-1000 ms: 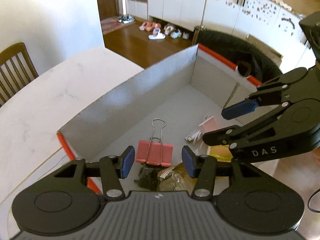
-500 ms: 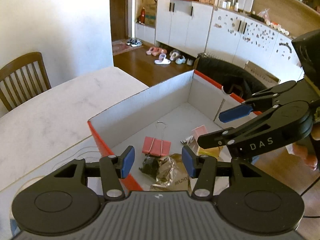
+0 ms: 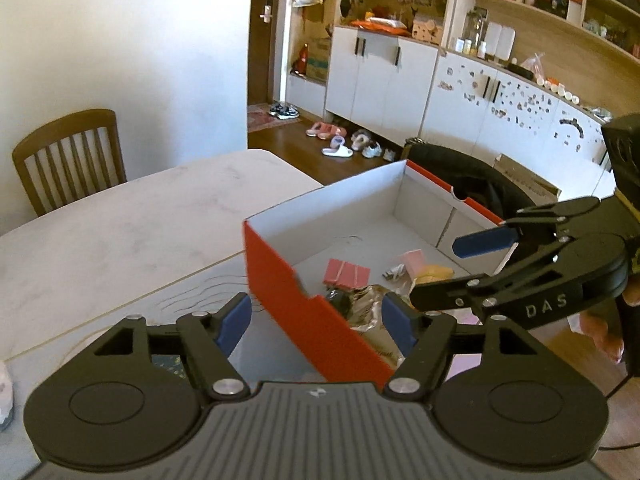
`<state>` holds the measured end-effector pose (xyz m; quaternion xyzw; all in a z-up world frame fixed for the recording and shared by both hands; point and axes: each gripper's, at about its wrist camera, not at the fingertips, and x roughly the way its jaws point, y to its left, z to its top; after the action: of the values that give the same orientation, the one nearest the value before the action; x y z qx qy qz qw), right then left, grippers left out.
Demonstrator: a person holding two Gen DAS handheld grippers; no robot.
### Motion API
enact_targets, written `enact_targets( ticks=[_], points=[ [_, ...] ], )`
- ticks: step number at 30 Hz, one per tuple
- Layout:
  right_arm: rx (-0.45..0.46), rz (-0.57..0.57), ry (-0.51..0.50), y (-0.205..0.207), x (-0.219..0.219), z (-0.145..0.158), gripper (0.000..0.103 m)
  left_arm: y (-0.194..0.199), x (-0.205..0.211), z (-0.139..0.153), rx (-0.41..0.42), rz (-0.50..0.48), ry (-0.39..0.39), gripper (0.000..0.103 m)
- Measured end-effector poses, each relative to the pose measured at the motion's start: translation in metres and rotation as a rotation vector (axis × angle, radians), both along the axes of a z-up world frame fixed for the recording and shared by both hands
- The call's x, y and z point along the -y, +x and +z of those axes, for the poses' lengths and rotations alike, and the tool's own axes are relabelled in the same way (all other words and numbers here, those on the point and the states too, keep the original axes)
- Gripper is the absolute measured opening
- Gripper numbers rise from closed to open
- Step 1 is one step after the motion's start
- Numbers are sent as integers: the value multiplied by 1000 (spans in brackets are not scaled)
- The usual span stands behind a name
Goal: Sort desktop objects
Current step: 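Move both tools back over the turntable items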
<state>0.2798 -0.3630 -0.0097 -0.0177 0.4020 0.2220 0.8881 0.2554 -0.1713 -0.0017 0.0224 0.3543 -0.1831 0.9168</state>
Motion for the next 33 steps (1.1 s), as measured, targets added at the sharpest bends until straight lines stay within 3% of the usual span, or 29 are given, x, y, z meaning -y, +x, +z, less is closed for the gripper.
enact_targets(
  ticks=[2,12,19,21,33],
  points=[
    [17,-6,10,-8,-8,0,89,-5,-10,1,3,4,-9,75],
    [53,2,26,-38,-60,2,92,-30,-69,-3,15,30,-50,84],
    [71,1,35,-50,-93,0,100,-43,-116,-8,30,61,-59,91],
    [74,-2,42,-53,-102,-2,101,-46,-130,-10,38,75,-65,103],
    [92,50,18,-78,-180,-24,102,-61,-222,-31,46,139,-32,103]
  ],
)
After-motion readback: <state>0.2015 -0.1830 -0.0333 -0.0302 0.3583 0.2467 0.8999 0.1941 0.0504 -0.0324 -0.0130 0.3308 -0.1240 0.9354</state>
